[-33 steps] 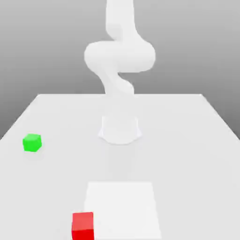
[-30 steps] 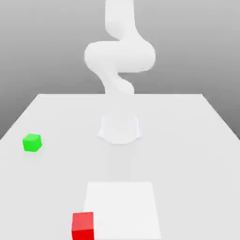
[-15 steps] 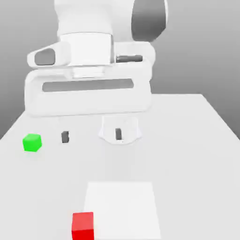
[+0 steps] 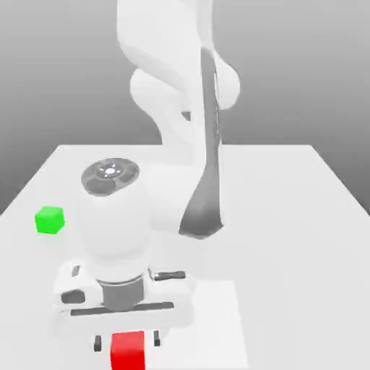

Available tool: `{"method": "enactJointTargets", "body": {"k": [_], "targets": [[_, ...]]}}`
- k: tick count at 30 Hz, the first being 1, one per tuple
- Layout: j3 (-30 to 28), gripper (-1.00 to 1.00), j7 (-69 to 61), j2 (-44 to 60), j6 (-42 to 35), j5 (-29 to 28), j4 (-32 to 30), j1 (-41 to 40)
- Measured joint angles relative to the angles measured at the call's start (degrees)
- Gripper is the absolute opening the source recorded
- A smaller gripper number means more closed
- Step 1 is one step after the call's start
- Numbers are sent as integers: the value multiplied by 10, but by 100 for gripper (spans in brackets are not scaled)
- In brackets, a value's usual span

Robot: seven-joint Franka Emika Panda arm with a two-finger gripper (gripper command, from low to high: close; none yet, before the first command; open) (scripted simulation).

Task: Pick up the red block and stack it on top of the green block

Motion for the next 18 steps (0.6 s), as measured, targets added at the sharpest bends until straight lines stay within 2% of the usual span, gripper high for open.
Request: {"method": "enactJointTargets", "body": {"k": [5,10,15,18], "targets": [[1,-100,0,2,1,0,0,-1],[-25,-100,27,-86,-68,-34,-17,9],[-126,-100,106,-164,-87,-109,-65,-31],[-172,-100,159,-209,-93,-158,-96,-99]]}}
